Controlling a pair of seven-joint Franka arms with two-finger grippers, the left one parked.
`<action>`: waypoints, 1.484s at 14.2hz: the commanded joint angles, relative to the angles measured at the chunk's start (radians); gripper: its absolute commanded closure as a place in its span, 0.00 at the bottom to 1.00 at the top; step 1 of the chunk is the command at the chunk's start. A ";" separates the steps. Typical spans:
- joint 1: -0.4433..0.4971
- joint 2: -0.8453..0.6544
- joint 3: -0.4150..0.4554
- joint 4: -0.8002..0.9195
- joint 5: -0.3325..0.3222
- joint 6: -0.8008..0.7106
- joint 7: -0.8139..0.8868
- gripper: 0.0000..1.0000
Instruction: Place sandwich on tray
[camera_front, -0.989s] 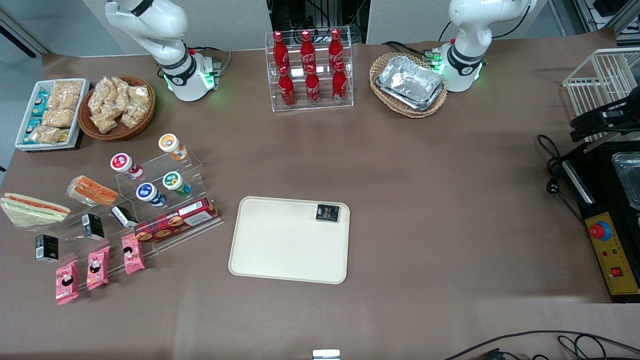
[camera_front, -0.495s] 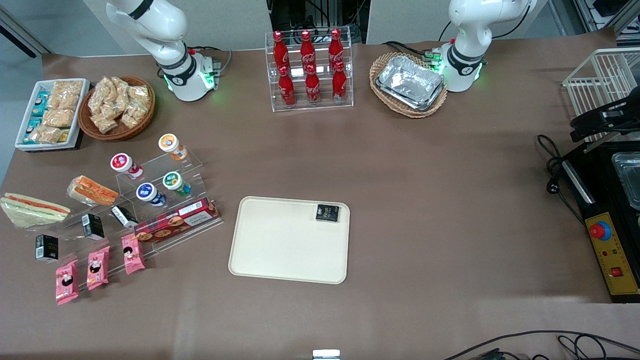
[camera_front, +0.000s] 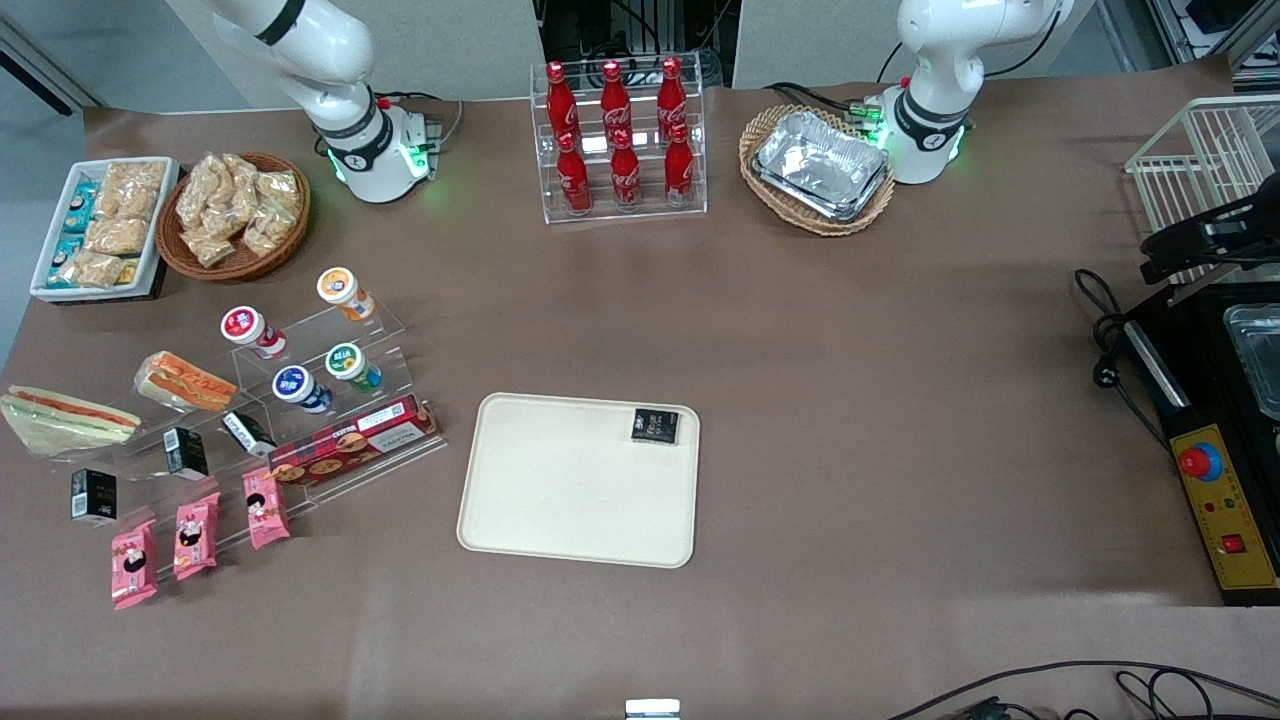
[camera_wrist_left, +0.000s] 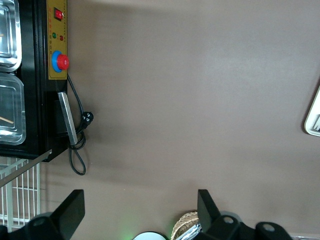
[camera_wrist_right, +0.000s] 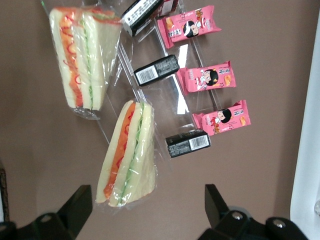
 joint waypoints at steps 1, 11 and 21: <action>-0.015 0.007 0.008 -0.032 0.029 0.051 -0.052 0.00; -0.062 0.006 0.008 -0.179 0.029 0.199 -0.112 0.00; -0.069 0.030 0.010 -0.239 0.047 0.328 -0.127 0.00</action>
